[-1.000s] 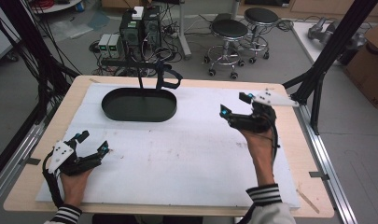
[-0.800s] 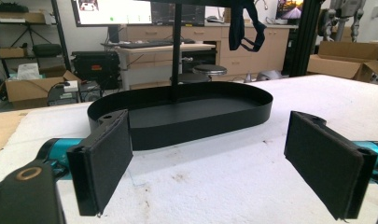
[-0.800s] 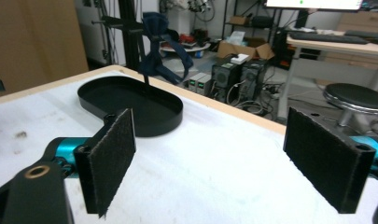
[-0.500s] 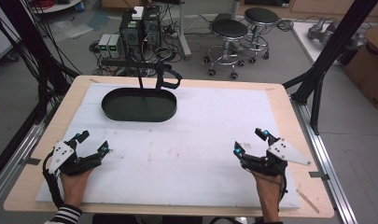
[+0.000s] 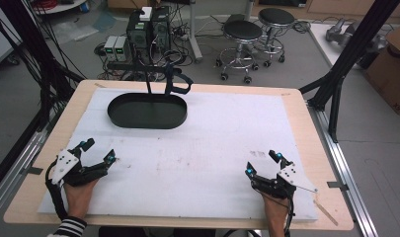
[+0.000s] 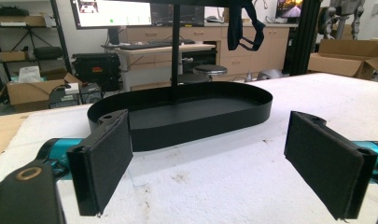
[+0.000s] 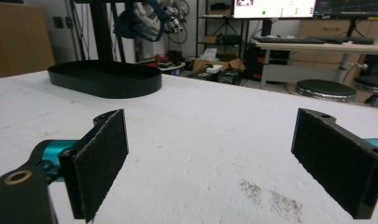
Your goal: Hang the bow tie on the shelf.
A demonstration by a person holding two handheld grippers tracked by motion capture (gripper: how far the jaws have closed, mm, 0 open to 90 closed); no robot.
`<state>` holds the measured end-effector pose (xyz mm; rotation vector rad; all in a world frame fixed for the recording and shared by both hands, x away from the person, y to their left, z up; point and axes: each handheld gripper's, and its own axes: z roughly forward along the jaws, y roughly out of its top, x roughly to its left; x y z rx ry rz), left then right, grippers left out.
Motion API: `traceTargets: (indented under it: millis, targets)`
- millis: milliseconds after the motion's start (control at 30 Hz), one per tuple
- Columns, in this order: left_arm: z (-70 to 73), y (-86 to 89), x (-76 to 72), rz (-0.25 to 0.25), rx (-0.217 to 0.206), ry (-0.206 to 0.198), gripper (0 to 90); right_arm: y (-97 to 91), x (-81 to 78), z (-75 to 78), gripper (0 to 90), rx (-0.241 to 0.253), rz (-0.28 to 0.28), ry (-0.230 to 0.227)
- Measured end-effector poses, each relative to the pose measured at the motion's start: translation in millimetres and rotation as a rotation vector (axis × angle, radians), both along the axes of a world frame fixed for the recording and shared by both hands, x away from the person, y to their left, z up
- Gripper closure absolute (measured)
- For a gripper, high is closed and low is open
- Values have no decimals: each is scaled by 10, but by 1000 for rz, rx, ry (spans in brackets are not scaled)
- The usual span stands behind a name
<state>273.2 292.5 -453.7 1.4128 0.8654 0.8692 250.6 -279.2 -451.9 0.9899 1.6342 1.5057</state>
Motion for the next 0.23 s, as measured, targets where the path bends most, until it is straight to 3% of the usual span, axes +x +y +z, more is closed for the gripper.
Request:
traceTargets:
  millis: [233]
  targets:
    - [0, -6, -4, -1, 5, -4, 154, -16, 10, -5, 100, 17, 1, 0]
